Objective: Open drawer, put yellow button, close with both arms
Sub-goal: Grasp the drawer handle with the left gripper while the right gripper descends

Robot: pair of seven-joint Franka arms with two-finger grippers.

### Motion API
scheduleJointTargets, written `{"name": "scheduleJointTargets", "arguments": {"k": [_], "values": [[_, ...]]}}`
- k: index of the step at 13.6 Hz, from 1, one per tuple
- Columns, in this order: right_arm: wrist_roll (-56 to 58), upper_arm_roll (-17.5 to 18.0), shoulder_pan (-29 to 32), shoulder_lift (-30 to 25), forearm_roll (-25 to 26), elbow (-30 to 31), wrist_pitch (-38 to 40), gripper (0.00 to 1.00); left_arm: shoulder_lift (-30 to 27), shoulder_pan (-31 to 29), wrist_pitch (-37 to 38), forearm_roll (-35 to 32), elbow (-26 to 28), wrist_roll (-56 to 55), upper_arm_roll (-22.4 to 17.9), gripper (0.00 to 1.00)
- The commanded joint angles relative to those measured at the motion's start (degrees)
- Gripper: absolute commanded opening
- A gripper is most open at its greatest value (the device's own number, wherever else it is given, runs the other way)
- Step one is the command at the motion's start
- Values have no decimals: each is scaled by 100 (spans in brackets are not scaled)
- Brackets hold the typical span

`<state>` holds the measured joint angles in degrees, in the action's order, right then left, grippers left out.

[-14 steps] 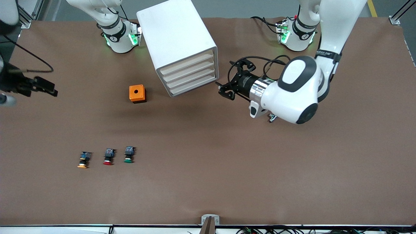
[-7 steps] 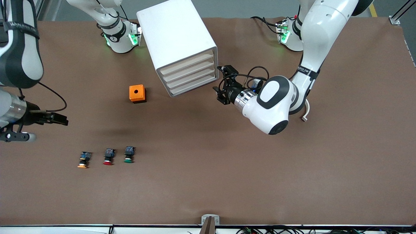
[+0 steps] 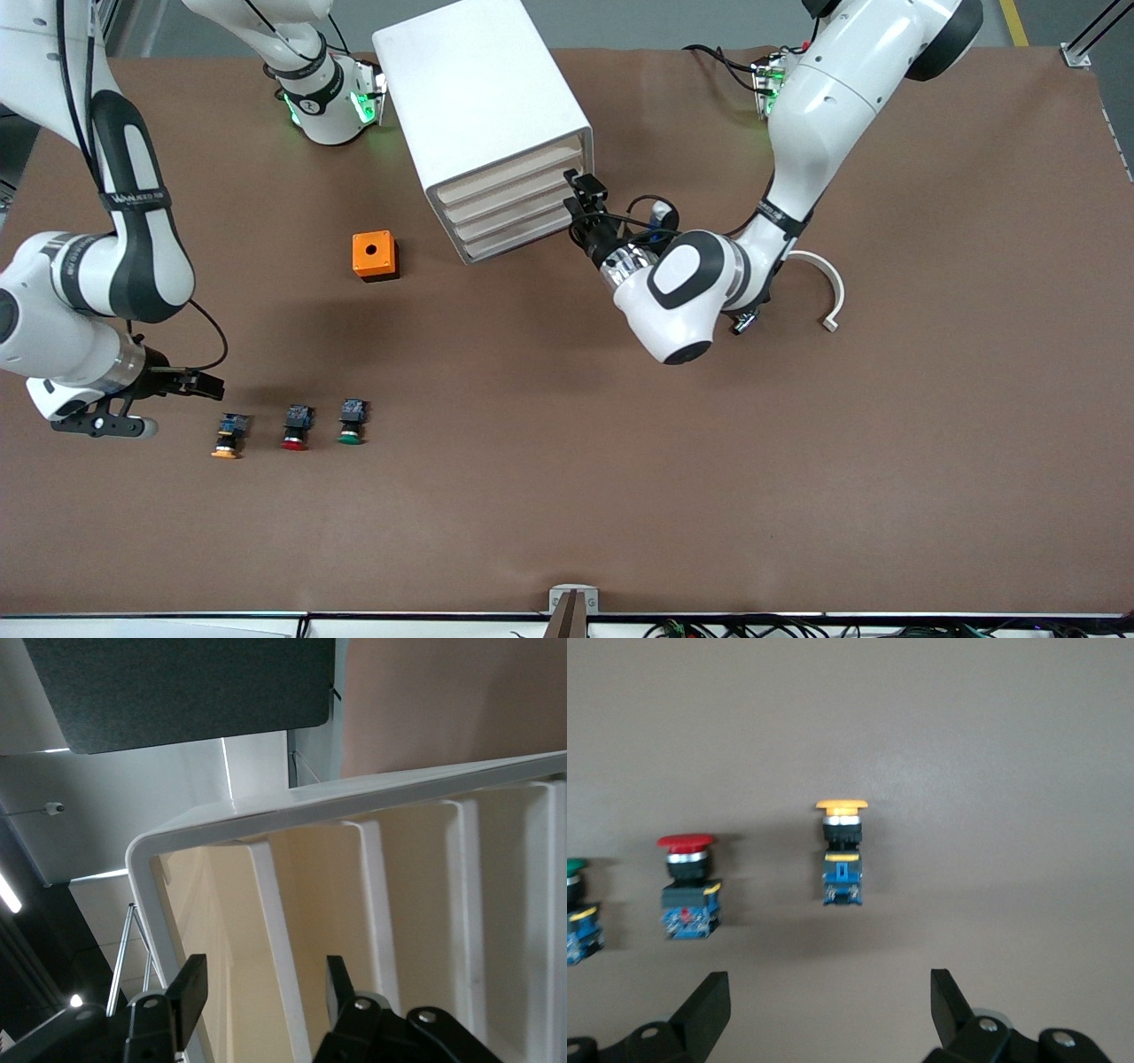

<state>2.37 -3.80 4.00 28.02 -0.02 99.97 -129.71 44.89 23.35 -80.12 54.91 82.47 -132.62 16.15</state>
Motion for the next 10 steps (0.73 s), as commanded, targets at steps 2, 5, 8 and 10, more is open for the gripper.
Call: {"name": "scheduleJointTargets", "arguments": {"k": [2,5,8,10], "values": [[-9,81,136,440,-7,-47,-536,100,151,160,163,160,-91,-299,-15,53],[18,99,136,888,-15,-91,-1151,100,213,275,172,169,-74,-405,-15,53],[18,108,127,1152,-24,-232,-1311,100,257,362,172,327,-65,-414,-15,48],[26,108,110,1275,-33,-276,-1442,100,327,398,172,371,-65,-396,-15,41]]}}
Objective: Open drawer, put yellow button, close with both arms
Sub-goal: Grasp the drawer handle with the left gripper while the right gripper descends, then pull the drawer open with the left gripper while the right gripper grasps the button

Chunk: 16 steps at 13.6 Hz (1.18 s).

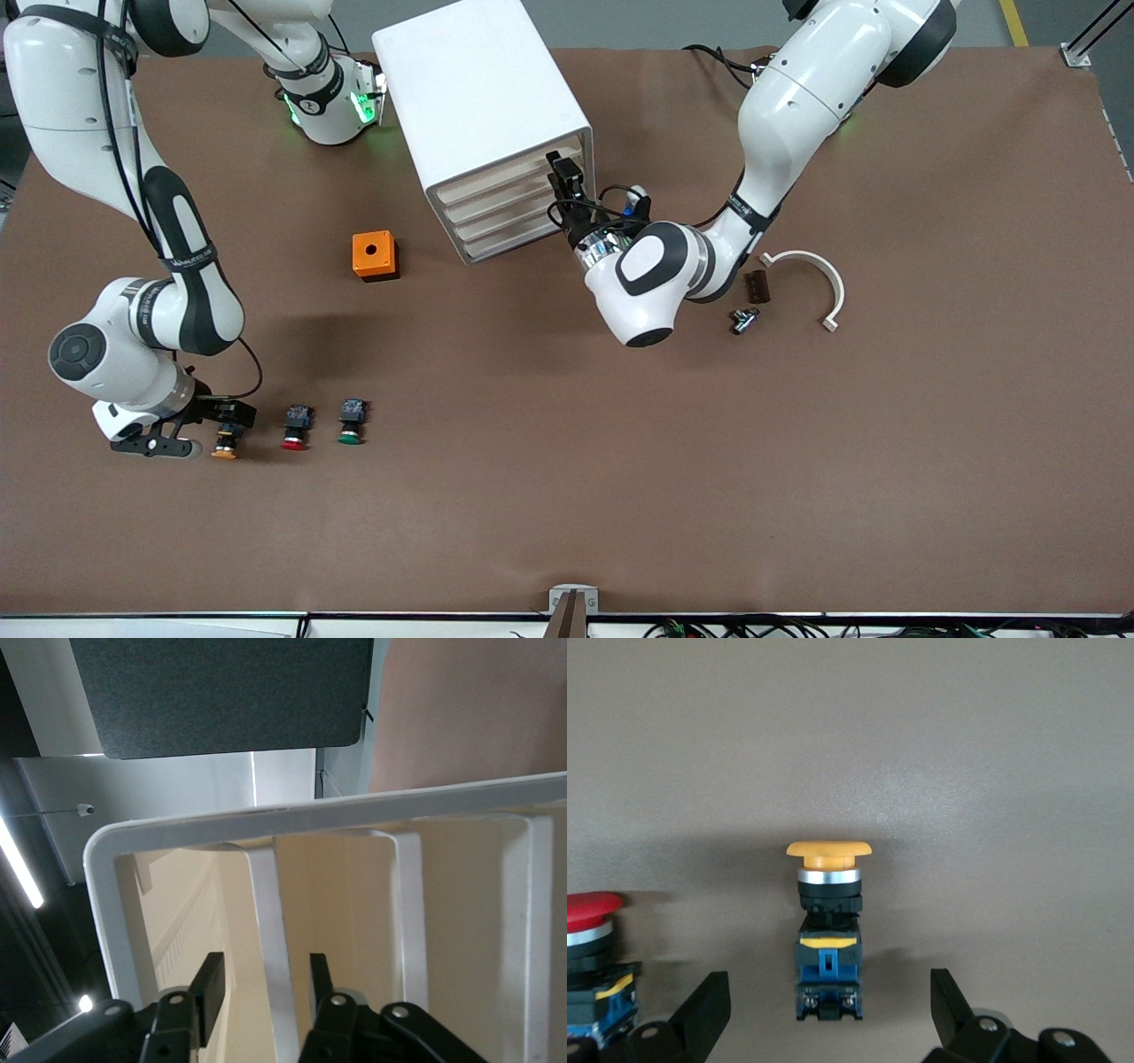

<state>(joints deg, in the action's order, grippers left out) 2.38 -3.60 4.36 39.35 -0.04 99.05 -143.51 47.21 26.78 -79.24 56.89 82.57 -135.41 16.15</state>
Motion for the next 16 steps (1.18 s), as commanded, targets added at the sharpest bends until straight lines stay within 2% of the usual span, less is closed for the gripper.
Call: {"name": "scheduleJointTargets", "arguments": {"k": [1,4,6,7,8,11,13,16], "values": [[26,88,56,195,-22,-193,-107,100,104,125,84,216,-74,-108,-15,36],[17,88,73,406,-31,-351,-107,100,148,265,84,217,-65,-108,-6,26],[26,96,82,442,-31,-360,-99,94,174,336,84,217,-65,-91,-6,20],[26,88,65,442,-31,-360,-90,86,174,380,84,217,-65,-82,-6,17],[34,88,56,442,-22,-360,-55,74,174,398,110,217,-56,-82,-6,15],[26,96,47,424,-31,-509,138,29,218,389,111,225,-65,-108,-6,9],[8,96,47,416,-31,-728,541,5,236,337,111,226,-65,-117,-15,8],[-18,96,38,337,-162,-905,973,0,262,161,111,234,-83,-117,-33,7]]}}
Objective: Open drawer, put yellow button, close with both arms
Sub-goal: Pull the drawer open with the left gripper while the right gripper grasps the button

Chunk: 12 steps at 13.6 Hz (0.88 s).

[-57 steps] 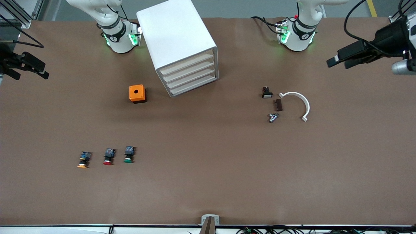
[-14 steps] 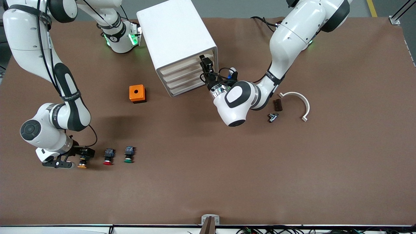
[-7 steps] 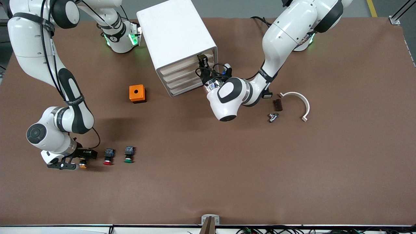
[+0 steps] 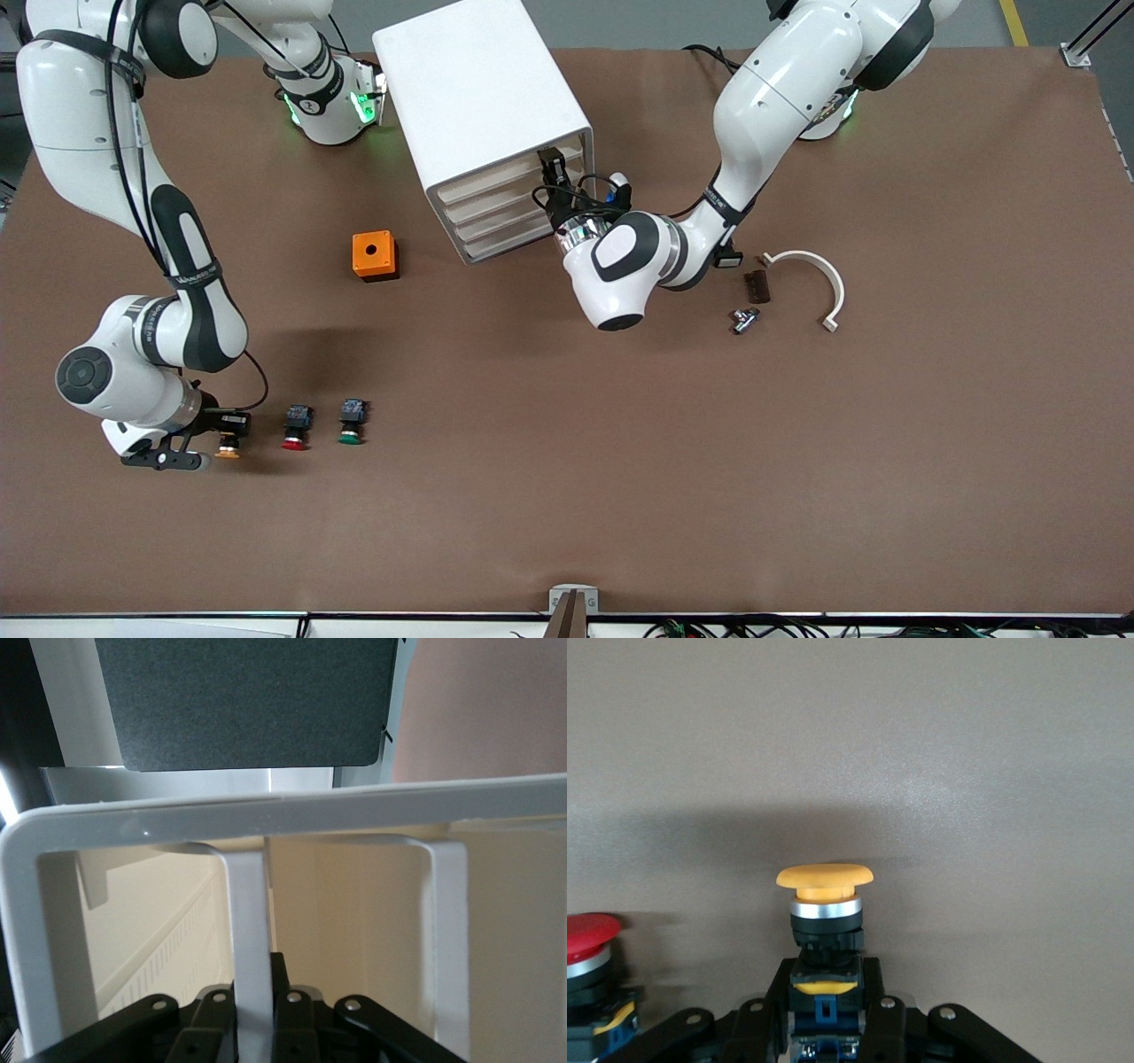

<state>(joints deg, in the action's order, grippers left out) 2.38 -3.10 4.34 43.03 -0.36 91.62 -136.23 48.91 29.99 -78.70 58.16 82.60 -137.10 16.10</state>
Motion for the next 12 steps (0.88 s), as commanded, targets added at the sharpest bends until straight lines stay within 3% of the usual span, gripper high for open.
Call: {"name": "scheduleJointTargets", "arguments": {"k": [1,3,12], "values": [[-27,47,14,-118,-305,-162,403,0,92,-230,56,108,-86,52,-28,7],[-175,47,-65,-407,-534,-153,947,0,109,-380,91,108,-86,52,-36,7],[-2598,47,-925,-2191,-544,137,3038,0,329,-1293,92,81,-305,52,-80,11]]}}
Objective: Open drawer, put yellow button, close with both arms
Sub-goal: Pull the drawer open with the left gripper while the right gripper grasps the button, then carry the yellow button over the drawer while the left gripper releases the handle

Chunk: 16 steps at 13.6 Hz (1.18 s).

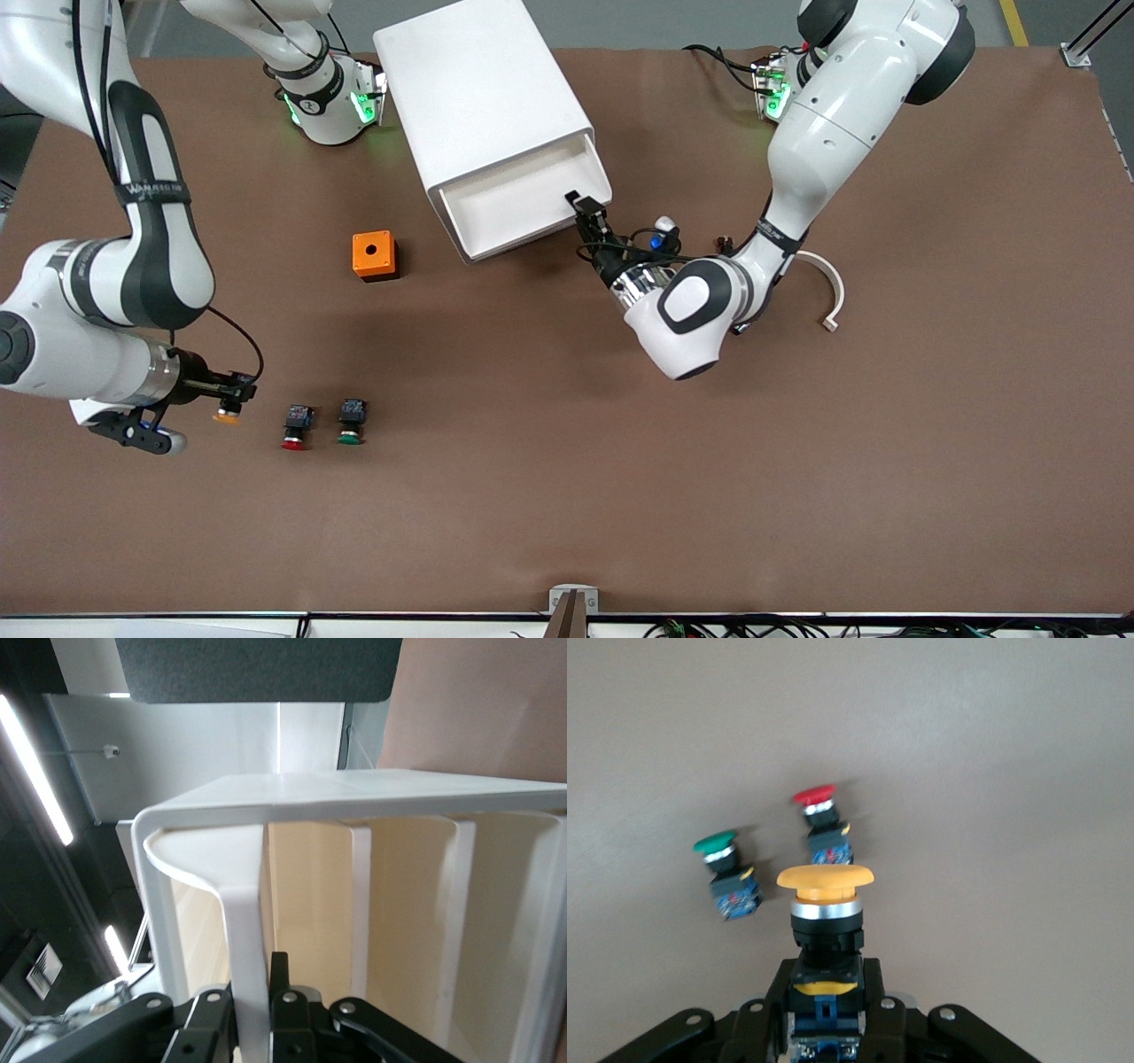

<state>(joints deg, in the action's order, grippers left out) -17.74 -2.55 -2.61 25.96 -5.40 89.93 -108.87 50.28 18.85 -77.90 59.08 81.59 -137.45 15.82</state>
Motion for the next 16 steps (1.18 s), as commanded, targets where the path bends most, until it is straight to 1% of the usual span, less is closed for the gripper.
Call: {"name": "scheduleJointTargets", "arguments": {"k": [1,3,6,7,8,9,10,11,12,13,16], "values": [[-938,0,-379,-678,-57,315,496,0,193,-241,11,-10,-214,87,-52,11],[-1860,-9,-853,-1161,-110,481,822,0,193,-373,11,-19,-214,87,-52,12],[-3284,-9,-1705,-1812,-338,1113,789,0,193,-452,20,-36,-214,87,-52,14],[-3680,-9,-1960,-1883,-399,1123,815,0,193,-452,20,-54,-214,87,-52,17],[-4093,0,-2128,-1910,-470,1115,858,0,193,-461,11,-45,-214,87,-52,44],[-4445,0,-2365,-1928,-505,1123,867,0,193,-470,11,-45,-223,113,-52,68],[-4744,-17,-2654,-1928,-505,1132,867,0,193,-470,11,-45,-310,183,-52,82],[-5165,-9,-2883,-1911,-505,1132,789,0,193,-470,3,-28,-424,375,-52,87],[-5500,-9,-3112,-1893,-505,1123,658,0,193,-479,-24,-10,-556,786,-44,97],[-5764,-9,-3280,-1893,-505,1132,526,0,184,-479,-33,-1,-757,1225,-44,99],[-6555,-17,-3807,-1867,-479,1141,218,0,140,-479,-41,-1,-1285,2535,-44,99]]}}
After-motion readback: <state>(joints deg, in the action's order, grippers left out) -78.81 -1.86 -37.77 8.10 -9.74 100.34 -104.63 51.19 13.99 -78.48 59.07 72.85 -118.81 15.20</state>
